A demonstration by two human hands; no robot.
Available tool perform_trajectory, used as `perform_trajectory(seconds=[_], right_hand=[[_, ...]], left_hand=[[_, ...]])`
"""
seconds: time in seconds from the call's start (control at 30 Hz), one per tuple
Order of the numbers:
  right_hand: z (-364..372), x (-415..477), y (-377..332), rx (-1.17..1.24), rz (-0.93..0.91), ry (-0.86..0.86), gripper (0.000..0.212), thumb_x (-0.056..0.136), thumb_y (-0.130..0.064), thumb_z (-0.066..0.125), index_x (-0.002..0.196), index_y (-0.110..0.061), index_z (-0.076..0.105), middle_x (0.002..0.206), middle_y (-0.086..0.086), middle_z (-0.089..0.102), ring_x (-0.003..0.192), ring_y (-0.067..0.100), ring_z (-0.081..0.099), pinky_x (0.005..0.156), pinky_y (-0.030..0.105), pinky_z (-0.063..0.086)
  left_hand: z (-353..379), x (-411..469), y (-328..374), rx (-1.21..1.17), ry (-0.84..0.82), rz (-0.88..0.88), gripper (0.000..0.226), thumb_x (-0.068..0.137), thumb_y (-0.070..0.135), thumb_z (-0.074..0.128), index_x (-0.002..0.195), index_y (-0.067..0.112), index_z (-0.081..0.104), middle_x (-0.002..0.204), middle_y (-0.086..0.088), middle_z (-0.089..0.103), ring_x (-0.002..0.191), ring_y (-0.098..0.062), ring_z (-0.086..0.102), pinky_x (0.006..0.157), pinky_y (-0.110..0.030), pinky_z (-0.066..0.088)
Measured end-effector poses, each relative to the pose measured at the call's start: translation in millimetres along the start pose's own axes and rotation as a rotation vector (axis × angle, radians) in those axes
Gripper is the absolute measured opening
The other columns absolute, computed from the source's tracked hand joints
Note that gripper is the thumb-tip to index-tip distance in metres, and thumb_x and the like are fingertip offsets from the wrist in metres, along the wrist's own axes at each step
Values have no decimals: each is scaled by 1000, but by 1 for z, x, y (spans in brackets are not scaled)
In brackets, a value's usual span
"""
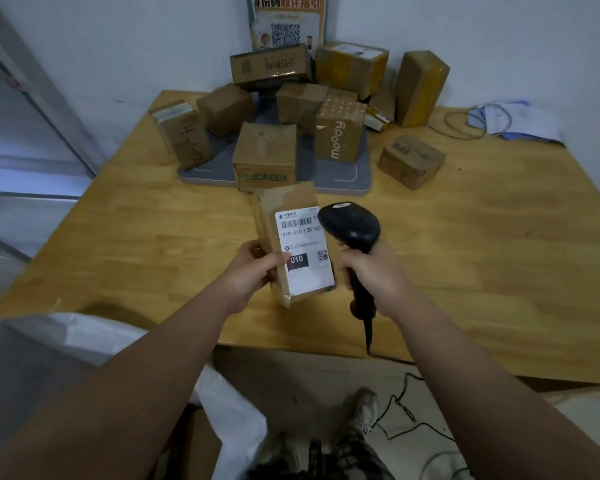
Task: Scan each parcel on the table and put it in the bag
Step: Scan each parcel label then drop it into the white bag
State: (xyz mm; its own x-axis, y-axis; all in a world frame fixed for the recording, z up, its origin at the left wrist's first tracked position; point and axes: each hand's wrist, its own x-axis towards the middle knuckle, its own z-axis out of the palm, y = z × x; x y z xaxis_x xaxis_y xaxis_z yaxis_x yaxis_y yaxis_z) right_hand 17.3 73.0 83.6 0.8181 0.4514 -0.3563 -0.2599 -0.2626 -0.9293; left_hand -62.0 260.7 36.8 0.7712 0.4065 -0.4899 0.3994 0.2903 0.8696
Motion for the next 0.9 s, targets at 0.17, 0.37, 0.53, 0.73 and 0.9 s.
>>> perform_trajectory(seconds=[0.17, 0.37, 0.53, 0.73, 0.9], right_hand=[[19, -12, 15, -52, -37, 42, 18, 82, -9, 69, 68, -1, 60, 47, 5, 57, 40, 16, 51, 46, 27, 45], [27, -13, 23, 11, -45, 45, 13, 83, -9, 72, 87, 2, 67, 57, 6, 63, 47, 14, 57, 51, 28, 52], [35, -16, 14, 48, -80, 13, 15, 86, -6, 69, 72, -3, 66, 58, 10, 59, 49, 16, 56, 51, 25, 50], [39, -16, 13, 66, -25, 9, 33, 88, -16, 69, 59, -4, 56, 50, 11, 51, 41, 20, 46, 44, 27, 41], [37, -16, 21, -61, 29, 37, 36, 83, -7, 65, 50, -5, 52, 45, 9, 48, 40, 21, 44, 50, 29, 42]], left_hand=[[-7, 0, -11, -74, 93, 22, 72, 82, 15, 75, 139, 16, 32, 131, -2, 53, 99, -9, 58, 83, -30, 47], [-13, 7, -15, -45, 164, 46, 75, 80, 20, 78, 140, 17, 33, 132, -1, 53, 101, -12, 58, 82, -30, 48], [-15, 16, -15, -32, 196, 59, 81, 77, 24, 80, 141, 15, 31, 131, 0, 53, 109, -16, 56, 86, -31, 46], [-19, 25, -20, 0, 215, 60, 83, 75, 24, 82, 139, 15, 30, 125, 0, 55, 110, -20, 59, 98, -41, 49], [-20, 25, -24, -16, 230, 48, 81, 77, 23, 80, 140, 16, 29, 125, -1, 52, 113, -20, 55, 97, -37, 48]])
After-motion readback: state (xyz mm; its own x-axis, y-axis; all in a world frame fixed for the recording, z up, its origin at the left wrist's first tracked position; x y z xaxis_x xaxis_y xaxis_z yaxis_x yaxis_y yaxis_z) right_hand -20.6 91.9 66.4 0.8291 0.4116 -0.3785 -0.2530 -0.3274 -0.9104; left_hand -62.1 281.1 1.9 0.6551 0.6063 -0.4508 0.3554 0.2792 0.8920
